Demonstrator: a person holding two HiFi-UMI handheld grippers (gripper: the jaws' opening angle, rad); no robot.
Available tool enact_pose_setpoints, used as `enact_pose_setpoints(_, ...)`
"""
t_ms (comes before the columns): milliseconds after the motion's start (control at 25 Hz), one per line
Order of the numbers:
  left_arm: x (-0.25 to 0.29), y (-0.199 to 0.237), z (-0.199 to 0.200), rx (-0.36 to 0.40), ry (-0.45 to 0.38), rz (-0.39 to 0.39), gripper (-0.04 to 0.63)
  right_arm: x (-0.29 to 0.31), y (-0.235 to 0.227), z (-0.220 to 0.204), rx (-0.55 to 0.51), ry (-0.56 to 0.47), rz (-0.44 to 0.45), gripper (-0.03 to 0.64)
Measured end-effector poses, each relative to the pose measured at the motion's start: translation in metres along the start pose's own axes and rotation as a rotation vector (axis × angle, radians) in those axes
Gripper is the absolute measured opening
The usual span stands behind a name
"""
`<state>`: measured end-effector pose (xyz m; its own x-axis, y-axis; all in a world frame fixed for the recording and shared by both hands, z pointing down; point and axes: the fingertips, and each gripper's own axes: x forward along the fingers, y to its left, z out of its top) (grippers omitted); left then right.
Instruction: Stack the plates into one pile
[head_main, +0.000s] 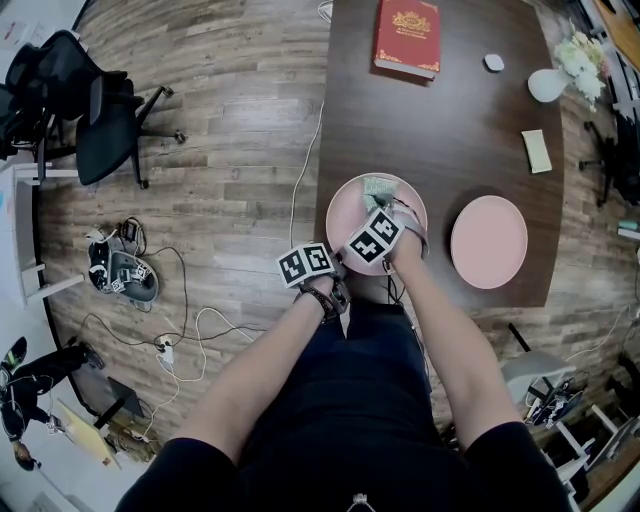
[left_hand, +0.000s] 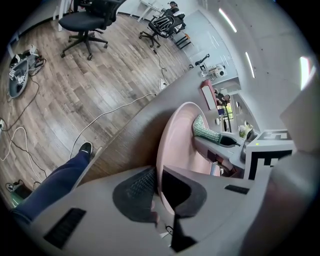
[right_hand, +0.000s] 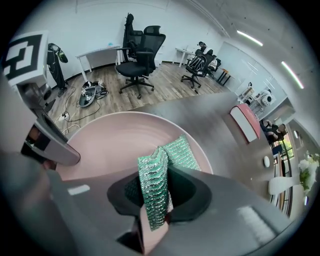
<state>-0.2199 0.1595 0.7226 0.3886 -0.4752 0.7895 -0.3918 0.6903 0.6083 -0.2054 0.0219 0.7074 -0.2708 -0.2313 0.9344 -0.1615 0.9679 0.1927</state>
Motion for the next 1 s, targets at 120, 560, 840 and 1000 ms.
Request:
enact_pose_setpoints(120, 0.000, 0.001, 0.000, -0.007, -0.005, 0.000, 0.011, -0.001, -0.003, -0.005, 0.022, 0.019, -0.004, 0.087)
enact_pose_setpoints(560, 0.000, 0.001, 0.001, -0.035, -0.020, 0.002, 0.011, -0.006, -0.011, -0.028, 0.113, 0.066, -0.008, 0.087)
enact_pose_setpoints(840, 0.001, 0.003, 0.002, -0.051, -0.020, 0.007, 0.011, -0.010, -0.011, -0.041, 0.185, 0.096, -0.003, 0.087)
enact_pose_setpoints(1000, 0.001, 0.002, 0.002, -0.049, -0.018, 0.008, 0.011, -0.014, -0.009, -0.048, 0.207, 0.103, -0.007, 0.087)
